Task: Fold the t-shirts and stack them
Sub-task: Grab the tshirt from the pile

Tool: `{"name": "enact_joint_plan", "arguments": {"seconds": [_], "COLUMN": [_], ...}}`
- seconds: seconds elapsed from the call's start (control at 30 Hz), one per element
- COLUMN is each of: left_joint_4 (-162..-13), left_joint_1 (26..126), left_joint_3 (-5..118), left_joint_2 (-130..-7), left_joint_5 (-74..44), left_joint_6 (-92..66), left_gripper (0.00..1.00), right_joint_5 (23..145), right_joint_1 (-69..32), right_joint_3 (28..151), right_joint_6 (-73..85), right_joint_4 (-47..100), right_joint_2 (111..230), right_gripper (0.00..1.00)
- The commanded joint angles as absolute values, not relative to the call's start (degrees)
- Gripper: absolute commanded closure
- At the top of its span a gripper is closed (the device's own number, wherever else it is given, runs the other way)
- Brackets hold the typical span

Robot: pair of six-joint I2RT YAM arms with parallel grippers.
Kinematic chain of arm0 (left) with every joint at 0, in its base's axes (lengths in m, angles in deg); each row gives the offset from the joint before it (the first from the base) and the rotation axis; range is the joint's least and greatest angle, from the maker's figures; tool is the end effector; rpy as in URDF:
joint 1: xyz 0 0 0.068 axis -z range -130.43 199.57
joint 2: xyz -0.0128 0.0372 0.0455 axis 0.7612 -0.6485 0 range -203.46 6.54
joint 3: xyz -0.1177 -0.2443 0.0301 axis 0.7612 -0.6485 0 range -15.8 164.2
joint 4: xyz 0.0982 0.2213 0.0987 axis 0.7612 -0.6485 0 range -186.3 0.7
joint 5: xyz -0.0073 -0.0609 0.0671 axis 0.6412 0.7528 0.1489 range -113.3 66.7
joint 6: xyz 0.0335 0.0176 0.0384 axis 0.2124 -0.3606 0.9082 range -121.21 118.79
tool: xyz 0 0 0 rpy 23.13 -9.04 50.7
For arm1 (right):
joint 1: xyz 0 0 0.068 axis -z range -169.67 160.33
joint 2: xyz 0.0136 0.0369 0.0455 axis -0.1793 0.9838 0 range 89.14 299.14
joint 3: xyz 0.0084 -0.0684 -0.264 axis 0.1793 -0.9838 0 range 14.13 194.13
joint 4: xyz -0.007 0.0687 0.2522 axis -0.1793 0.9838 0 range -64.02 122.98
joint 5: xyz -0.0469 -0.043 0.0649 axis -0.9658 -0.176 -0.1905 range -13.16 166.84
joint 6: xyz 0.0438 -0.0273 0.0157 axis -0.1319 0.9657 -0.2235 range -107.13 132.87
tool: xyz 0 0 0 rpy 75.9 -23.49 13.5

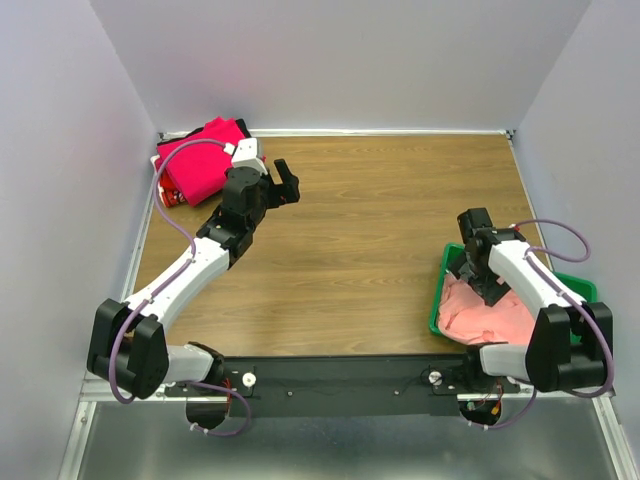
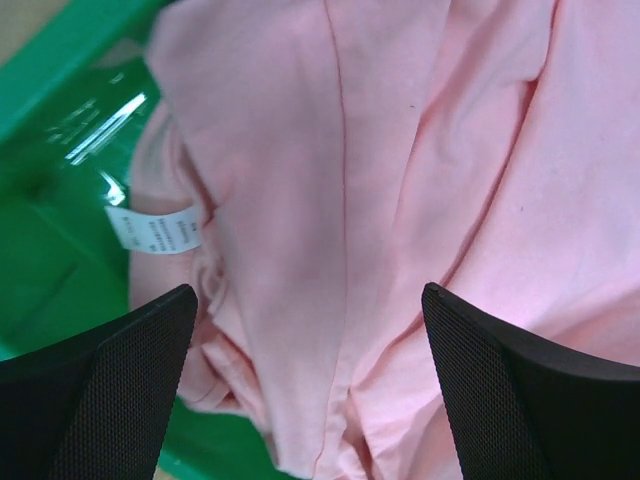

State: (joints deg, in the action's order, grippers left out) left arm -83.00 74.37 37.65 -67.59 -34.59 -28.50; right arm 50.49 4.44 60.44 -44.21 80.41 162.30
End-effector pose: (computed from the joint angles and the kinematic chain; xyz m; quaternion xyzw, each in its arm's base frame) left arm 0.2787 -0.1212 0.3102 -0.0773 0.7847 -0.1981 0.5823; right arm 0.2058 0.0054 0.2044 0.4350 0.8681 -0.1552 0.1817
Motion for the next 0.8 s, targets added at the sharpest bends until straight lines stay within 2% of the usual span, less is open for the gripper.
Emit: {"name": "enact_joint_plan", "arguments": {"seconds": [0.0, 0.1, 0.17, 0.2, 0.23, 0.27, 0.3, 0.33, 0.37, 0.47, 0.63, 0.77], "left_joint_4": [-81.74, -81.92, -82.18, -82.27, -82.27, -82.53, -82.62, -82.62, -82.62, -82.71, -82.88, -82.80], "left_joint_1": [74.10, 74.09, 74.10, 74.10, 74.10, 74.10, 74.10, 74.10, 74.10, 74.10, 74.10, 74.10], "left_joint_3": [36.49, 36.58, 36.67, 36.67, 36.67, 36.67, 36.58, 36.49, 36.40, 36.32, 36.75, 37.37], "left_joint_2": [-67.90, -68.17, -68.34, -68.43, -68.52, -68.52, -68.26, -68.26, -68.08, -67.82, -67.55, -67.55], "left_joint_5": [-34.28, -33.67, -33.32, -33.06, -32.97, -32.88, -32.97, -32.97, -32.97, -32.97, -33.32, -33.49], "left_joint_6": [-28.19, -28.11, -28.11, -28.11, -28.11, -28.19, -28.37, -28.37, -28.37, -28.37, -27.67, -27.32], "left_gripper": [0.02, 0.02, 0.02, 0.02, 0.02, 0.02, 0.02, 0.02, 0.02, 0.02, 0.02, 0.02], "right_joint_5": [54.07, 55.04, 55.04, 55.22, 55.39, 55.48, 55.48, 55.40, 55.13, 55.04, 54.08, 53.19], "right_joint_1": [5.93, 5.93, 6.02, 6.11, 6.11, 6.11, 6.02, 6.11, 6.11, 6.11, 6.02, 6.02], "right_joint_3": [58.17, 56.50, 55.88, 55.80, 55.71, 55.79, 55.97, 56.23, 56.93, 59.65, 74.46, 87.15], "right_joint_6": [-42.24, -41.19, -40.75, -40.48, -40.13, -39.52, -39.43, -39.17, -38.73, -38.28, -34.16, -22.52], "right_joint_4": [76.97, 75.11, 74.32, 73.62, 73.35, 73.26, 73.26, 73.44, 73.61, 75.89, 79.76, 77.14], "right_joint_2": [163.84, 164.54, 164.63, 164.46, 164.37, 164.29, 163.85, 163.32, 162.80, 159.46, 154.89, 153.56], "right_gripper": [0.02, 0.09, 0.19, 0.30, 0.37, 0.48, 0.66, 0.96, 1.00, 1.00, 1.00, 0.99]}}
